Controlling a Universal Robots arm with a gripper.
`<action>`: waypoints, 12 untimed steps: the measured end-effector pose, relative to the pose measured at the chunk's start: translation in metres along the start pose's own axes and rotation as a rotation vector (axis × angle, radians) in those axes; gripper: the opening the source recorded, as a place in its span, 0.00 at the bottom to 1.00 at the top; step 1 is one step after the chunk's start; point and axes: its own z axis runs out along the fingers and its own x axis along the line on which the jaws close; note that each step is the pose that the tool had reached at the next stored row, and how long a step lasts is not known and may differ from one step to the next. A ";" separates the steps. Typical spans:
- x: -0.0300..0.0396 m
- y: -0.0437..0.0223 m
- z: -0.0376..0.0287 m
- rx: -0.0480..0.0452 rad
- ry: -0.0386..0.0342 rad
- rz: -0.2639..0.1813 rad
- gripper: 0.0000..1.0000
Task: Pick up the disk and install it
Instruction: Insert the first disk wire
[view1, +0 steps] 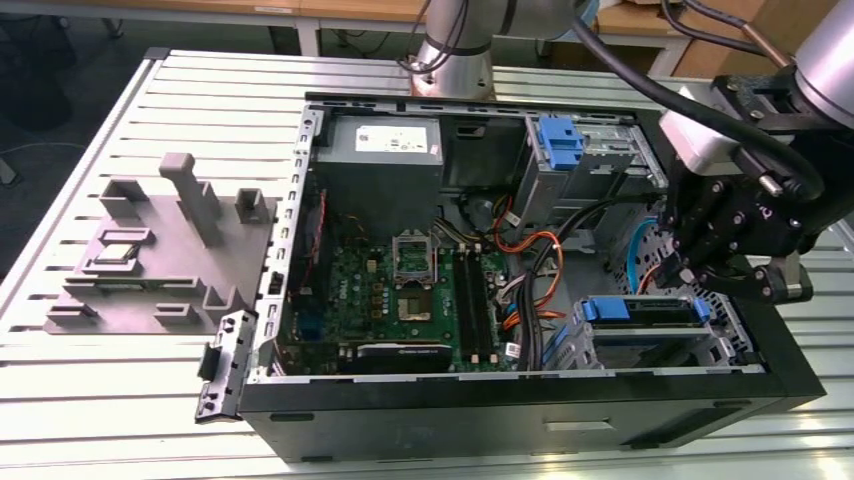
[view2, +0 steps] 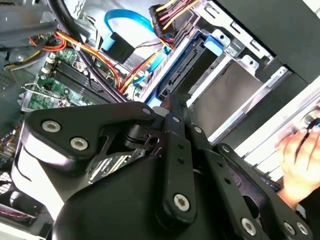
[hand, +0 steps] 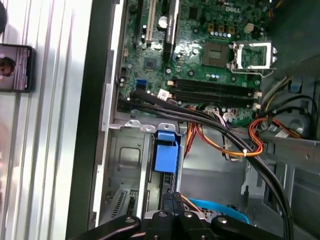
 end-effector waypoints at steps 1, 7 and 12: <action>0.0000 0.0000 0.0000 -0.0008 0.0003 -0.017 0.10; 0.0000 0.0000 0.0001 -0.0061 0.0015 -0.127 0.10; -0.0001 -0.0001 0.0002 0.0065 0.0046 -0.175 0.10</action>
